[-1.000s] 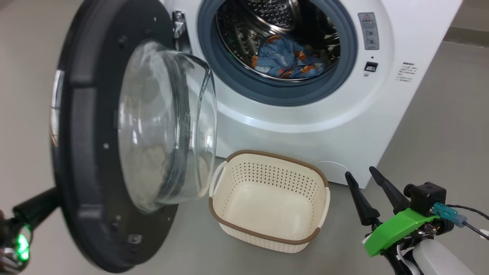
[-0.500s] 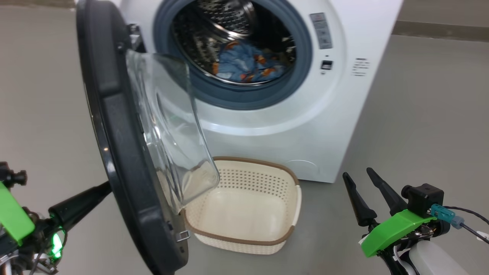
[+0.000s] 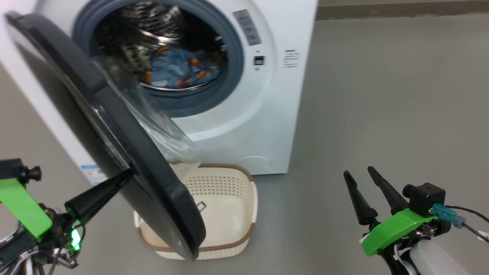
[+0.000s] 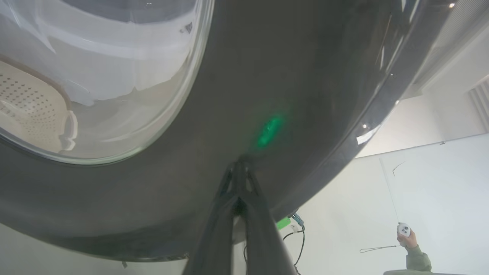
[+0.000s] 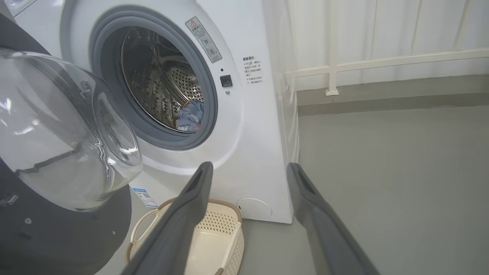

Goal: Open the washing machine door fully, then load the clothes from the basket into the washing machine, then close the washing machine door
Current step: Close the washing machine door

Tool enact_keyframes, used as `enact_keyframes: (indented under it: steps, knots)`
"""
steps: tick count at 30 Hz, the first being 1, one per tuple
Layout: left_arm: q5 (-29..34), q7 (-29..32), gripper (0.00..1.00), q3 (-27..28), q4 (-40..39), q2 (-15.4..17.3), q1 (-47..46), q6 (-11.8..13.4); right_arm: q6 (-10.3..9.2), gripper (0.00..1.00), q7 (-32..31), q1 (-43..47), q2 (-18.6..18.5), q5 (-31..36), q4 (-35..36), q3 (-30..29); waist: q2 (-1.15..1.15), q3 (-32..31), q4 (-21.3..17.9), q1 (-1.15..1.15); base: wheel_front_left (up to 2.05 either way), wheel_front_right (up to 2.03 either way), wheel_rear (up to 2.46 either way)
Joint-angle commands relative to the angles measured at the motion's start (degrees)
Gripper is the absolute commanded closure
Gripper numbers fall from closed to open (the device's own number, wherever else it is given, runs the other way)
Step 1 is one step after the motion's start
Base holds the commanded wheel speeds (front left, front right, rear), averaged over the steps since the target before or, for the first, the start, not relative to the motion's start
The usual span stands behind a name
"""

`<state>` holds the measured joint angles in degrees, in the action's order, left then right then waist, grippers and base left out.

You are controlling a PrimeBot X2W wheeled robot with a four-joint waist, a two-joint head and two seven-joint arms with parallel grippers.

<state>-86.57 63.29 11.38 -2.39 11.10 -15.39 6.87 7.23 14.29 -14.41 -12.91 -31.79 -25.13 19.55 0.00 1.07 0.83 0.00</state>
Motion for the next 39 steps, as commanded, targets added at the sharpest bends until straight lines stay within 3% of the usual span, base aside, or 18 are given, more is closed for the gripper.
enact_keyframes:
  steps: [1, 9, 15, 37, 38, 39]
  knots:
    - [0.62, -1.06, 1.00, 1.82, -1.53, 0.70, -3.16, -0.95, 0.25, 0.00, 0.70, 0.04, -0.30, 0.32, 1.44, 0.68, 0.00, 0.29, -4.26, 0.00, 0.00, 0.00, 0.00]
    - [1.81, -4.65, 1.00, 2.65, 1.08, -0.70, -5.13, -1.88, 0.25, 0.00, 0.71, -0.16, -0.55, 0.15, 1.45, 0.97, 0.00, 0.29, -7.88, 0.00, 0.00, 0.00, 0.00]
    - [2.38, -5.72, 1.00, 2.73, 2.57, -1.03, -5.92, -2.65, 0.25, 0.00, 0.71, 0.04, -0.80, 0.02, 1.59, 0.74, 0.00, 0.40, -8.39, 0.00, 0.00, 0.00, 0.00]
    - [8.70, -10.20, 1.00, 1.23, 1.54, -0.30, -6.05, -8.11, 0.25, 0.00, 0.71, 0.91, -0.96, -0.05, 1.43, -0.10, 0.00, -0.93, -1.72, 0.00, 0.00, 0.00, 0.00]
    - [9.15, -10.70, 0.80, 1.40, 1.19, -0.21, -6.10, -8.07, 0.25, 0.00, 0.71, 0.95, -0.95, -0.03, 1.46, -0.17, 0.00, -0.93, -1.45, 0.00, 0.00, 0.00, 0.00]
    - [9.89, -11.31, 0.66, 1.53, 0.79, 0.02, -6.10, -8.12, 0.25, 0.00, 0.71, 0.99, -0.93, 0.00, 1.50, -0.23, 0.00, -0.92, -1.18, 0.00, 0.00, 0.00, 0.00]
